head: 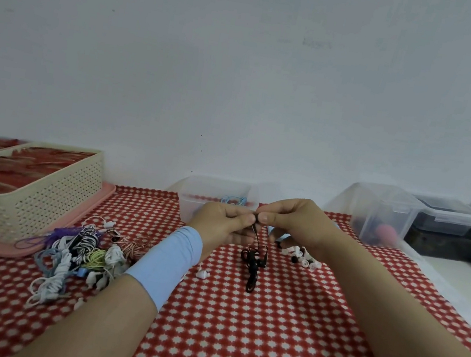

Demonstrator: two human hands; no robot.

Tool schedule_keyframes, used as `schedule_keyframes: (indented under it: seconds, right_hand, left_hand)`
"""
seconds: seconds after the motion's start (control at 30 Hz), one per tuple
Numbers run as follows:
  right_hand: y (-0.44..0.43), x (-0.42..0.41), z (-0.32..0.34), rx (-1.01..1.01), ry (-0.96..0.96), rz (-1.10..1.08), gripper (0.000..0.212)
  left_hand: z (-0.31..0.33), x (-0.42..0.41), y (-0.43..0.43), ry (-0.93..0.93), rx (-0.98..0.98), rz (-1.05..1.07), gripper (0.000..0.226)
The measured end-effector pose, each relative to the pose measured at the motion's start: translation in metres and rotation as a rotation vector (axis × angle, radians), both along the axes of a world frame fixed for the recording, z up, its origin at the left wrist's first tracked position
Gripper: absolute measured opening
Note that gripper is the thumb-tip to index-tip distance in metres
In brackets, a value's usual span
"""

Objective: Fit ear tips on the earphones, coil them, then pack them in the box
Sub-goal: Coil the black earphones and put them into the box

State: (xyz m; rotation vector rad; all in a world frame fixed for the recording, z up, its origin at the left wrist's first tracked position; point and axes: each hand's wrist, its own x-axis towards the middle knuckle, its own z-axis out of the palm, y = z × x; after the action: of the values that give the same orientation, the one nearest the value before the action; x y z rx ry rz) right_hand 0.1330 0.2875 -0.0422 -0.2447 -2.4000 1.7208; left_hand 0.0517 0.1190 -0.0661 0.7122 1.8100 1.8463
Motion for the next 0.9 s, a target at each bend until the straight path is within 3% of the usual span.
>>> schedule_keyframes:
  seconds: [0.3, 0.6, 0.9]
  right_hand:
    - [0.0017, -0.0012, 0.0039, 0.290, 0.101, -0.009, 0.017]
    - [-0.0014, -0.0030, 0.0042, 0.356, 0.199, -0.026, 0.013]
    - [0.0020, -0.0024, 0.0062, 0.320, 0.148, 0.018, 0.010]
  left_hand:
    - [0.0007, 0.0013, 0.0018, -0.192, 0.023, 0.027, 0.021]
    - [0.0059, 0.0022, -0.0005, -0.324, 0.078, -0.026, 0.026]
    - [-0.0003, 0.0002, 0.0004, -0.270, 0.051, -0.040, 0.020]
